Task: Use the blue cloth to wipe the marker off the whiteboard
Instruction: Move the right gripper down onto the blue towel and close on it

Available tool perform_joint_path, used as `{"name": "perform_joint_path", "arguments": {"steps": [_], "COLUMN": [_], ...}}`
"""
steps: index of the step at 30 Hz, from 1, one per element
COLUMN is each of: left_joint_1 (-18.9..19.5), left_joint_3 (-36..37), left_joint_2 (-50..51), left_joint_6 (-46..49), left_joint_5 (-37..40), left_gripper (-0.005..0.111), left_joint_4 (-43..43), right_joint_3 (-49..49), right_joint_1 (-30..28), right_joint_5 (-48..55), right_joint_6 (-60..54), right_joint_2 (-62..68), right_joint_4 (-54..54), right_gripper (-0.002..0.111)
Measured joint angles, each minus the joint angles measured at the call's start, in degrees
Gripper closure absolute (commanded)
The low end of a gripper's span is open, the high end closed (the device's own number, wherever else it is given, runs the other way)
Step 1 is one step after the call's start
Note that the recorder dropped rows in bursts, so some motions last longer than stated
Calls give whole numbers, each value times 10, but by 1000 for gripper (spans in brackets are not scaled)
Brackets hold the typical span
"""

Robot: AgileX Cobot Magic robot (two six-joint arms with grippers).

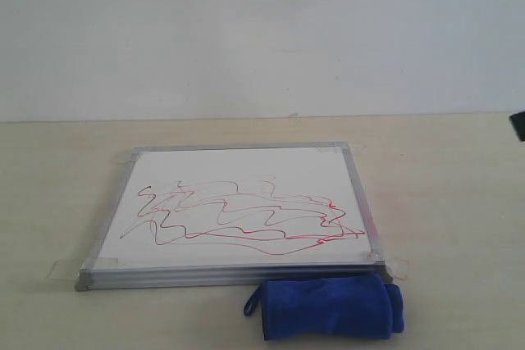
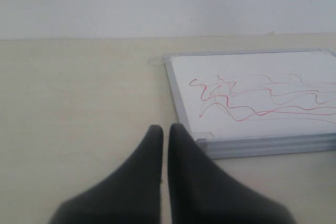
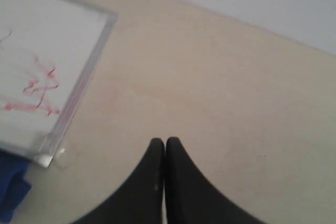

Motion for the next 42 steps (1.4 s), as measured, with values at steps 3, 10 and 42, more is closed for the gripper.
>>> {"name": "perform_joint_path", "arguments": {"steps": [3,10,42], "left_joint_1": [0,0,0], "left_joint_3": [0,0,0], "left_joint_2": [0,0,0], "left_joint_6": [0,0,0], "left_joint_5": [0,0,0], "left_gripper": [103,103,103], "left_joint_4": [0,0,0], "right_joint_3": [-54,-117,-126], "right_joint_1": [43,173,342], "right_joint_5": [91,191,110], "right_joint_6": [-31,-157,-309], "right_joint_2": [73,219,356], "right_joint_4": [6,6,1], "right_gripper": [108,108,57]}}
